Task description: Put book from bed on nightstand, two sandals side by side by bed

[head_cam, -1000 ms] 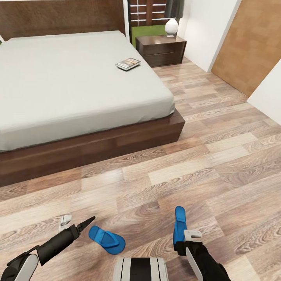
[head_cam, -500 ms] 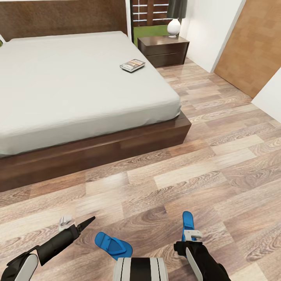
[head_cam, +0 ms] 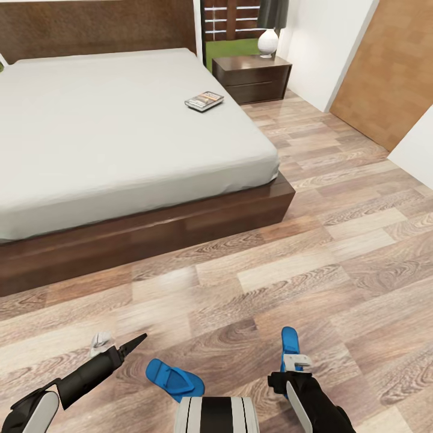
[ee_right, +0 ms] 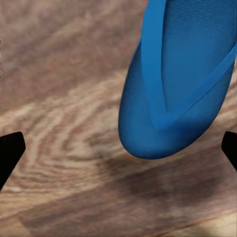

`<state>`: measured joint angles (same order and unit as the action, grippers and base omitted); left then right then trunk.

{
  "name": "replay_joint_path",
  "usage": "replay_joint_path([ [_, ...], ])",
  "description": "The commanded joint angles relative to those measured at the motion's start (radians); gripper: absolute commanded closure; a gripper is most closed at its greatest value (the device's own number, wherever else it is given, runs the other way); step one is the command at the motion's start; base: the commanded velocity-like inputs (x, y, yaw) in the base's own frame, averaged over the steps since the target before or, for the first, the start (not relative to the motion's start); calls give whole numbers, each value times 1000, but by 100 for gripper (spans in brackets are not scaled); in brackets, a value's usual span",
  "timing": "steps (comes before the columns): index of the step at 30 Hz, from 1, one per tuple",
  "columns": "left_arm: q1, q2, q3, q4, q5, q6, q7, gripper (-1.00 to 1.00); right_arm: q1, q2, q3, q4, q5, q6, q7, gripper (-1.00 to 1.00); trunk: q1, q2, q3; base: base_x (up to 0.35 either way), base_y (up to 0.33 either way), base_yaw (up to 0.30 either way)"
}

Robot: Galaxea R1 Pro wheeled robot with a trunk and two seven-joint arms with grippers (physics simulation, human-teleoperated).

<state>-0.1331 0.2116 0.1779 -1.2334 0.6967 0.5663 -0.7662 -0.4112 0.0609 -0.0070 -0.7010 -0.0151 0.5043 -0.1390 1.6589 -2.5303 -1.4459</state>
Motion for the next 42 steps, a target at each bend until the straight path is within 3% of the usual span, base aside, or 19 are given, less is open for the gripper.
replay_joint_path([
  [1,0,0,0,0,6,7,-1,-100,0,0,-1,-2,-2,5,-4,-100,0,0,-1,134,0,0],
  [11,0,0,0,0,6,7,-1,-100,0,0,-1,-2,-2,5,-4,-100,0,0,-1,145,0,0],
  [42,0,0,0,0,6,7,-1,-100,-1,-2,-3,-5,1,-3,-11,-100,0,0,-1,3,0,0],
])
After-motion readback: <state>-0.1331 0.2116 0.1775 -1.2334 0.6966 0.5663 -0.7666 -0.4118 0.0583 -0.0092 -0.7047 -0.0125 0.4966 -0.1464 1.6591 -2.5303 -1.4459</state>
